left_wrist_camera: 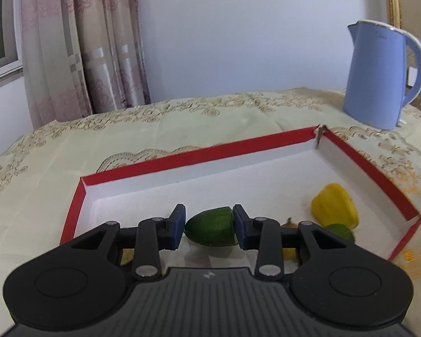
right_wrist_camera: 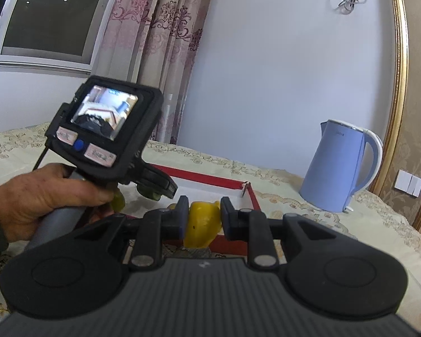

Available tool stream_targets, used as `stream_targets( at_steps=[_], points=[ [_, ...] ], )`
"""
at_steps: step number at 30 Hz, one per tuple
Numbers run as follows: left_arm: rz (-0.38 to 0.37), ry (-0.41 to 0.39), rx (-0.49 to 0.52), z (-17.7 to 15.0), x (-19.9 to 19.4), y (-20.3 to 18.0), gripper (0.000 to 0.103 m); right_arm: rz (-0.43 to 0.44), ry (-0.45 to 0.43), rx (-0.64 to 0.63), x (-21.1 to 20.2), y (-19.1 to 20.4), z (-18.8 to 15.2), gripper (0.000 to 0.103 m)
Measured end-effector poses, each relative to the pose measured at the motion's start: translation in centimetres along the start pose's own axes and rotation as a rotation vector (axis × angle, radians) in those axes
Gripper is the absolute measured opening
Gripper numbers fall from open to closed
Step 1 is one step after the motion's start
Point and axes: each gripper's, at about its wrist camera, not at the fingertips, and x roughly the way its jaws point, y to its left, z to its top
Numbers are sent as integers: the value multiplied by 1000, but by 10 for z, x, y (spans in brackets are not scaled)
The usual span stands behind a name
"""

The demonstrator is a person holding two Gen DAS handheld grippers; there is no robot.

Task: Organize fruits
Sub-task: 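Lower the green cucumber into the red tray and open the left tool, then lower the yellow pepper into the red tray and open the right tool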

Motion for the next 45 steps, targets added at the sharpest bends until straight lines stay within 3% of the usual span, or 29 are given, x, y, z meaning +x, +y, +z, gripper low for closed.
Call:
stream_targets(
  at_steps=[8,19,30,37,45],
  points=[
    [54,-46,3,0,-10,7,40,6,-1,5,2,1,0,23],
    [65,-200,-2,-8,-93,29,45,-20,-9,9,-1,-6,2,23],
    [39,-185,-45,-52,-133,63,46,7,24,-3,27,-8,24,23],
    [55,-192,-88,-65,-139,83,46,46,64,-12,64,19,43,23],
    [51,-177,-134,-72,-138,103,46,84,216,24,119,53,45,23]
  ],
)
